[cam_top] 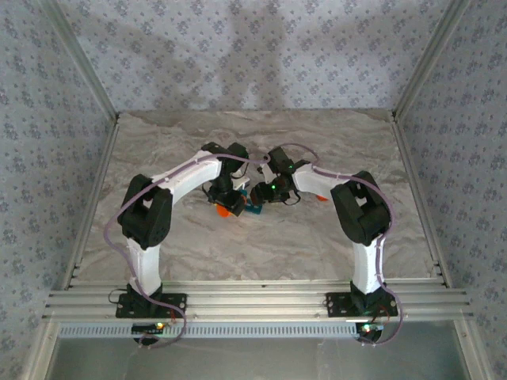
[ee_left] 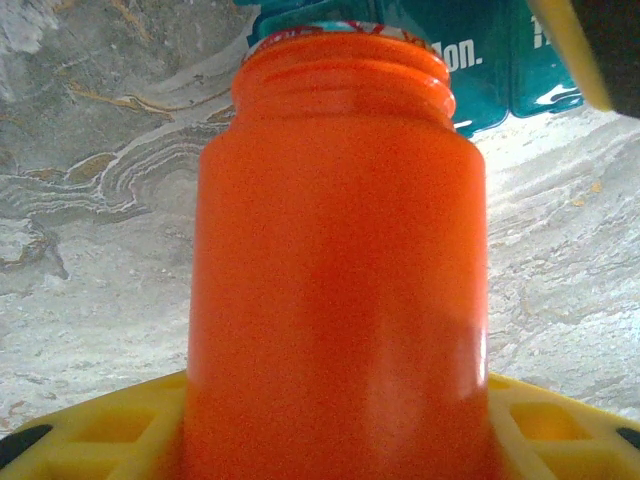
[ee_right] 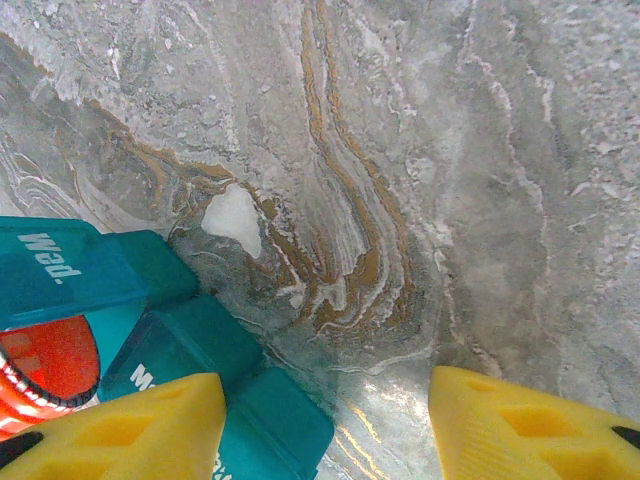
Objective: Sort the pills into containers
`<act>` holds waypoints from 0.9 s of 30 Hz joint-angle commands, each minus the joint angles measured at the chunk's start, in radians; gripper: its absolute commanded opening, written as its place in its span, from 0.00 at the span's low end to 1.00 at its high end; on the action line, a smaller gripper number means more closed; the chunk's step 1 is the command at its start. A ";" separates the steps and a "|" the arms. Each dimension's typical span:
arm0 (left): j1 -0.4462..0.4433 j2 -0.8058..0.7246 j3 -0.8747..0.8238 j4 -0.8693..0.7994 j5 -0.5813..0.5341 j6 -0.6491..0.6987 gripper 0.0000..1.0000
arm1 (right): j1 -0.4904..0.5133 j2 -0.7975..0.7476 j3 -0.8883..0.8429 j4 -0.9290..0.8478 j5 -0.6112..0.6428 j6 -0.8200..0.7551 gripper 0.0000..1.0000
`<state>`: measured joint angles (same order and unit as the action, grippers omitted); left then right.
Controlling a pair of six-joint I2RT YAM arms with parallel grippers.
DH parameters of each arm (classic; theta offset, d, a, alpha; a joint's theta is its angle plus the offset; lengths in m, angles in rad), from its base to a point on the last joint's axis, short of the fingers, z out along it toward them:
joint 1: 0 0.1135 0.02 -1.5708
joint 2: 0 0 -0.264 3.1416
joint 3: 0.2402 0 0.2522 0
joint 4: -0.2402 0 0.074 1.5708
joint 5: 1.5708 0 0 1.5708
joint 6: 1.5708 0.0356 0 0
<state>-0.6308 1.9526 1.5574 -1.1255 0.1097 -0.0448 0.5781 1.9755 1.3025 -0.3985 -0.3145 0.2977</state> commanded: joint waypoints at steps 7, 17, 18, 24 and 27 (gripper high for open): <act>-0.005 -0.003 0.042 -0.053 -0.019 0.007 0.00 | 0.001 0.045 0.000 -0.054 0.017 -0.019 0.58; -0.005 0.012 0.049 -0.066 -0.019 0.016 0.00 | 0.001 0.045 -0.001 -0.054 0.017 -0.020 0.58; -0.005 0.011 0.049 -0.068 -0.018 0.018 0.00 | 0.001 0.046 -0.001 -0.056 0.016 -0.020 0.58; -0.004 0.023 0.061 -0.078 -0.013 0.021 0.00 | 0.001 0.046 0.001 -0.056 0.017 -0.020 0.58; -0.006 0.032 0.070 -0.088 -0.011 0.024 0.00 | 0.002 0.048 0.002 -0.057 0.017 -0.021 0.58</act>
<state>-0.6308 1.9598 1.5909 -1.1664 0.0994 -0.0406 0.5781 1.9778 1.3045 -0.3988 -0.3183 0.2977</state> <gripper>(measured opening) 0.535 0.584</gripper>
